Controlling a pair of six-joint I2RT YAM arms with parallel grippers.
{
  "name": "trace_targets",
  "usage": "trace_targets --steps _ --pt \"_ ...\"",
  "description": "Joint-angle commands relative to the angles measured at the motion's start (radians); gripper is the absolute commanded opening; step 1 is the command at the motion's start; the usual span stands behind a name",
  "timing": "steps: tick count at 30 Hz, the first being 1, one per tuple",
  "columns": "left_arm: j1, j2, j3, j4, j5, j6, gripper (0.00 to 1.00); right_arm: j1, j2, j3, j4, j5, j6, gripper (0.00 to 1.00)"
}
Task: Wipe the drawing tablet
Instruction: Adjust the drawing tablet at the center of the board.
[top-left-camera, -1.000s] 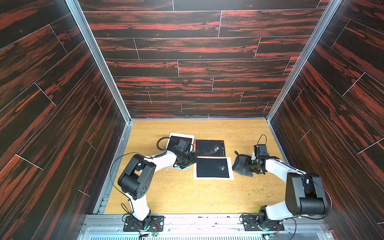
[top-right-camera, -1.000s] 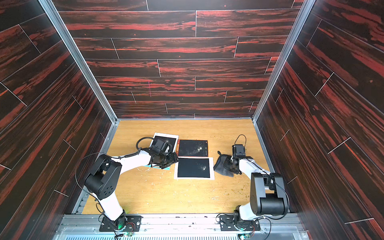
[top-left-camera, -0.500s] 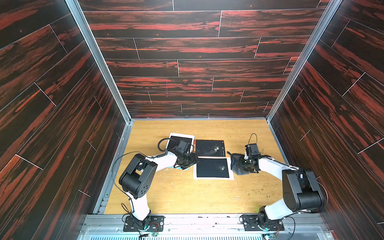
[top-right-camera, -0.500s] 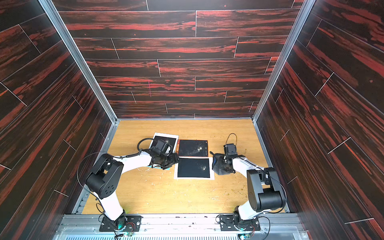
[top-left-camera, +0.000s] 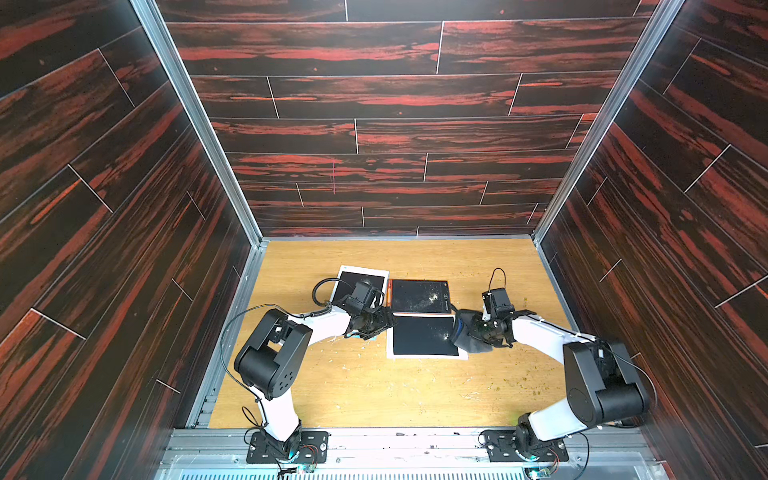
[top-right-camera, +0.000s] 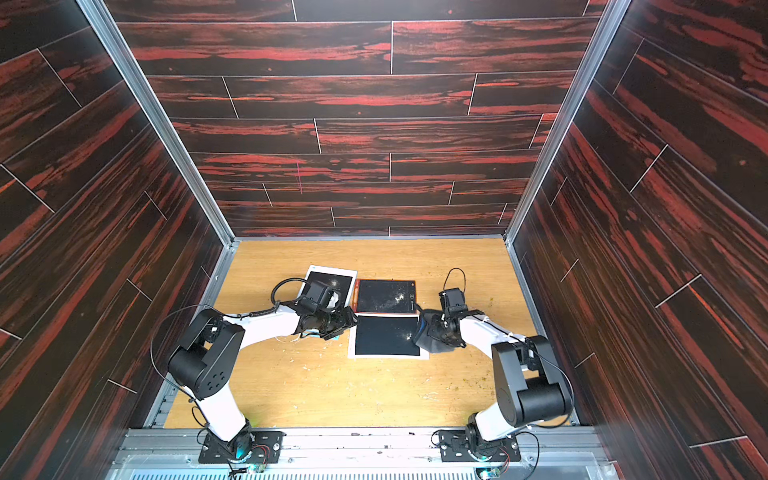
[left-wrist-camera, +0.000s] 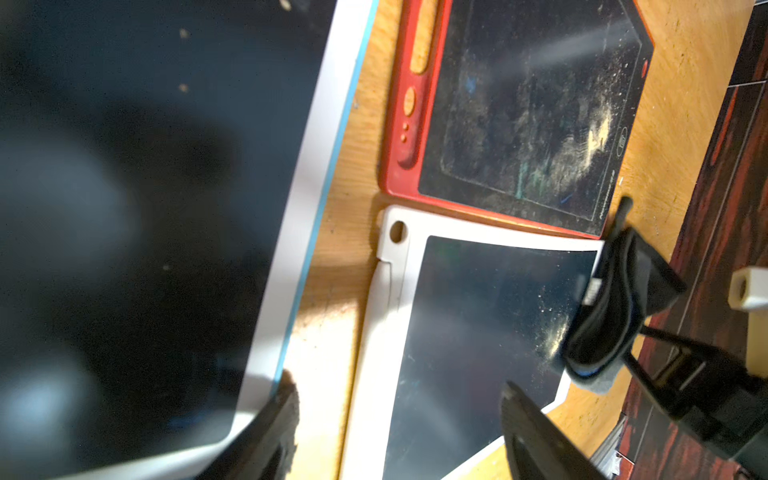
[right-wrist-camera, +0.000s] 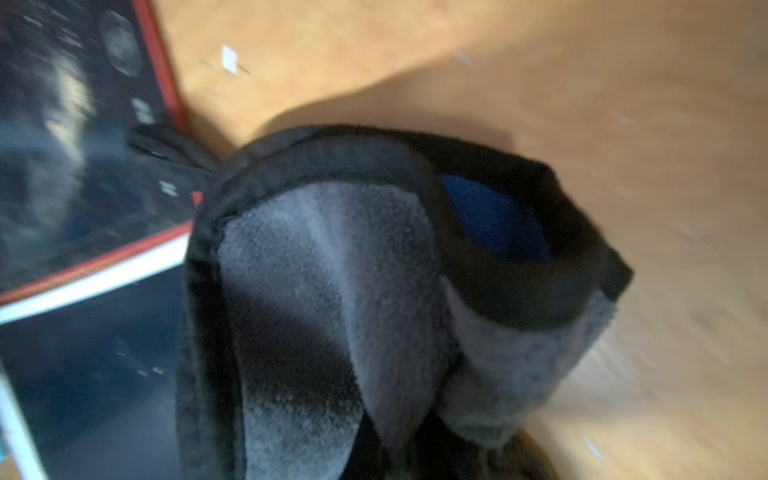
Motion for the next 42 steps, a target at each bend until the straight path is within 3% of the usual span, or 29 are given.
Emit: trace_targets --steps 1,8,16,18,23,26,29,36,42 --pt "-0.004 0.053 0.005 -0.05 0.008 -0.005 0.75 -0.04 -0.078 0.064 -0.148 0.08 -0.018 0.0" --pt "-0.055 0.112 0.102 -0.061 0.017 -0.011 0.75 -0.162 -0.2 0.191 -0.25 0.089 -0.058 0.0" --pt "-0.102 0.138 0.165 -0.085 0.01 -0.005 0.74 -0.167 -0.277 0.191 -0.263 0.092 -0.032 0.0" --pt "-0.107 0.14 0.194 -0.16 -0.02 0.042 0.71 -0.168 -0.274 0.181 -0.259 0.083 -0.04 0.0" --pt "-0.111 0.112 0.256 -0.425 -0.221 0.192 0.65 -0.166 -0.279 0.136 -0.229 0.042 -0.046 0.0" --pt "-0.114 0.106 0.264 -0.483 -0.288 0.234 0.58 -0.166 -0.276 0.108 -0.195 0.007 -0.046 0.0" --pt "-0.124 0.113 0.27 -0.483 -0.289 0.23 0.54 -0.159 -0.26 0.088 -0.157 -0.039 -0.053 0.0" --pt "-0.145 0.143 0.321 -0.47 -0.27 0.2 0.54 -0.058 -0.262 0.126 -0.137 0.007 -0.099 0.0" --pt "-0.172 0.199 0.394 -0.483 -0.259 0.218 0.49 -0.018 -0.249 0.136 -0.105 -0.071 -0.124 0.0"
